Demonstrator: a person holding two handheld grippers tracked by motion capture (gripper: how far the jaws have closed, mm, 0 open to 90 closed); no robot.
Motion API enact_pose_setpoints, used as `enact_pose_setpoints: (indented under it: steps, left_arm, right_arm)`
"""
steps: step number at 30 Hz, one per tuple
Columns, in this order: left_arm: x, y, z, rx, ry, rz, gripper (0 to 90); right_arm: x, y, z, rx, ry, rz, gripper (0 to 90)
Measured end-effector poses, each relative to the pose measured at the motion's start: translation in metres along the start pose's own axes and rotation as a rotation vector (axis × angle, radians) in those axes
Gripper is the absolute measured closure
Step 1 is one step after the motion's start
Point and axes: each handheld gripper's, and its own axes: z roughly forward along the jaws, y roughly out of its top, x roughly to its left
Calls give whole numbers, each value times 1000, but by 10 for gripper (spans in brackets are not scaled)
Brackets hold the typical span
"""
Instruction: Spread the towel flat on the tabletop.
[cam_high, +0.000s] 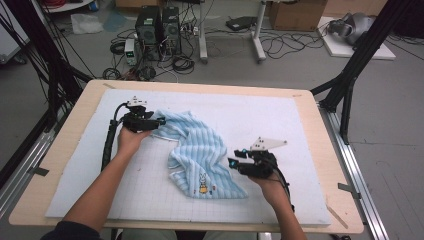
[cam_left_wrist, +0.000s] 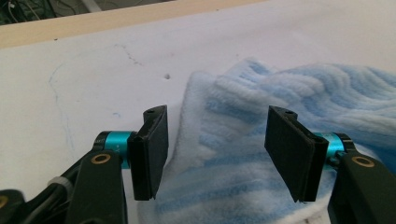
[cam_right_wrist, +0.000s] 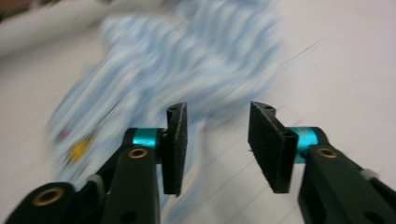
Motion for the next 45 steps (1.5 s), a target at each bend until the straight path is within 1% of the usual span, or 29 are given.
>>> enact_pose_setpoints:
  steps: [1,3,4,5,6,7,8,9,10,11,12,14,15,16,18,19,20,23,24,26,29,30,31,33,34,38,40,43,45]
  left_arm:
    - [-1,1,-1,-2,-5,3,399]
    - [-3,2,-4,-11,4,13,389]
    - [-4,3,-7,-20,-1,11,386]
    - [-4,3,-7,-23,-5,12,388]
    - [-5,3,-9,-30,-4,15,394]
    - [-6,1,-11,-47,-3,19,405]
    - [-5,-1,-12,-57,-9,19,410]
    - [-5,-2,-14,-56,-10,12,410]
    - [-4,-5,-15,-54,-16,4,422]
    - [-2,-7,-16,-55,-23,0,442]
    - [-1,-9,-18,-55,-29,-2,456]
    - [1,-12,-22,-50,-45,-10,507]
    - [2,-15,-27,-57,-69,-11,555]
    - [2,-15,-27,-57,-69,-11,584]
    - [1,-16,-30,-64,-99,-24,596]
    - [0,-17,-32,-62,-105,-18,596]
    - [-1,-17,-34,-65,-109,-14,596]
    - [-4,-17,-38,-66,-122,-17,590]
    - [-5,-17,-38,-62,-131,-16,578]
    - [-9,-17,-38,-44,-153,-2,573]
    - [-19,-19,-38,-55,-178,11,570]
    - [-23,-21,-37,-55,-186,12,569]
    - [-26,-22,-35,-51,-196,11,556]
    - [-32,-25,-32,-45,-216,17,549]
    - [-35,-27,-29,-37,-227,17,549]
    - [-50,-29,-18,-12,-252,27,513]
    - [-59,-30,-10,2,-267,40,492]
    - [-71,-32,3,43,-279,49,478]
    - [-77,-33,10,76,-261,78,477]
  right_arm:
    - [0,0,0,0,0,0,546]
    - [-5,13,10,-15,-61,15,492]
    - [-7,18,17,-14,-73,26,473]
    - [-7,24,28,-8,-73,37,468]
    - [-6,30,45,26,-91,20,475]
    - [-7,31,54,46,-95,21,494]
    - [-7,31,63,68,-94,32,539]
    - [-7,30,70,99,-94,28,619]
    - [-6,28,76,140,-77,9,752]
    - [-5,26,80,188,-62,-26,816]
    - [-2,23,82,221,-50,-53,839]
    - [3,20,79,222,-30,-77,855]
    - [5,20,76,237,-15,-77,860]
    - [7,19,74,243,9,-92,863]
    - [14,15,68,258,42,-118,863]
    - [18,13,64,265,65,-117,863]
    - [18,13,64,265,65,-117,863]
    - [26,6,52,278,100,-137,862]
    - [30,2,44,278,122,-142,861]
    - [32,0,38,274,129,-146,856]
    - [32,0,33,259,117,-143,834]
    - [31,2,31,238,114,-142,789]
    - [26,7,27,168,98,-103,702]
    - [20,13,22,92,75,-68,639]
    - [20,13,22,92,75,-68,639]
    - [10,20,12,14,-5,-46,596]
    - [5,19,9,4,-38,-25,589]
    - [3,18,9,8,-50,-28,583]
    - [3,18,10,14,-54,-28,580]
